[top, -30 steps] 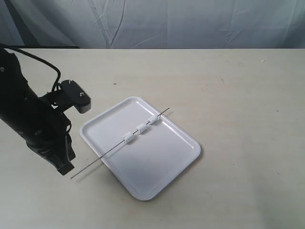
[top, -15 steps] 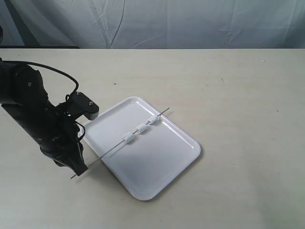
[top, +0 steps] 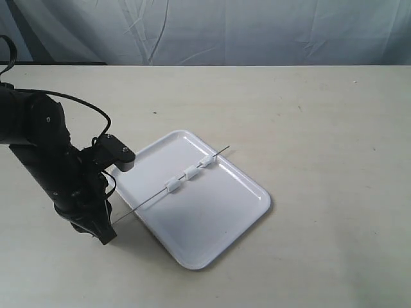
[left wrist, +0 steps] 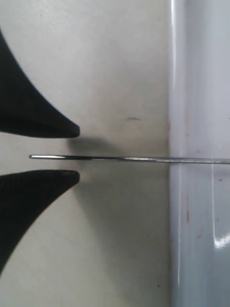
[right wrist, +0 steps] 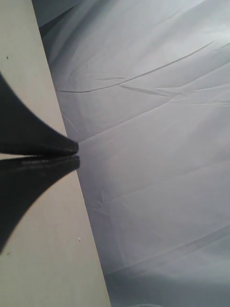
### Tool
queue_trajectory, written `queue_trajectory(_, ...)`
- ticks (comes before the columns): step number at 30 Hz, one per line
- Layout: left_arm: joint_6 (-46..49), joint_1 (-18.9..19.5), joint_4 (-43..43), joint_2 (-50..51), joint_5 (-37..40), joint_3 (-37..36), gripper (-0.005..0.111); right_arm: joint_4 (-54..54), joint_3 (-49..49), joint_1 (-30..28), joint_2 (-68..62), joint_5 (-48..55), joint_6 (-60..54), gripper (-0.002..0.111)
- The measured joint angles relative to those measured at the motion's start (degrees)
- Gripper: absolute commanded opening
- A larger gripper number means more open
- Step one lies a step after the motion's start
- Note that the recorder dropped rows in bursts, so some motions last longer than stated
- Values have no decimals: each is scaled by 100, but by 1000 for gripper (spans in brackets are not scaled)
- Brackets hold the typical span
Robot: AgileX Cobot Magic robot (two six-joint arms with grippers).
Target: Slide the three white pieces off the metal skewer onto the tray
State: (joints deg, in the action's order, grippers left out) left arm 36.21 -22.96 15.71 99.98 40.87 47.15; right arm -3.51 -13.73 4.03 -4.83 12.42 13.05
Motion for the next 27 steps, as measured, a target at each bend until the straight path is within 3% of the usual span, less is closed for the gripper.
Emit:
queue_trajectory(6, 69, 0, 60, 0, -46, 0, 23, -78, -213, 0, -851, -30, -197, 0)
queue_trajectory(12, 431, 0, 253, 0, -168, 0, 23, -363, -992, 0, -2030, 648, -585, 0)
queue_trajectory(22, 478, 0, 253, 27, -298, 11, 15, -3380, -1826, 0, -4090, 1782, -3479, 0)
queue_trajectory(27, 481, 0, 253, 298, -296, 41, 15, -4285, -1825, 0, -4762, 1815, -4055, 0)
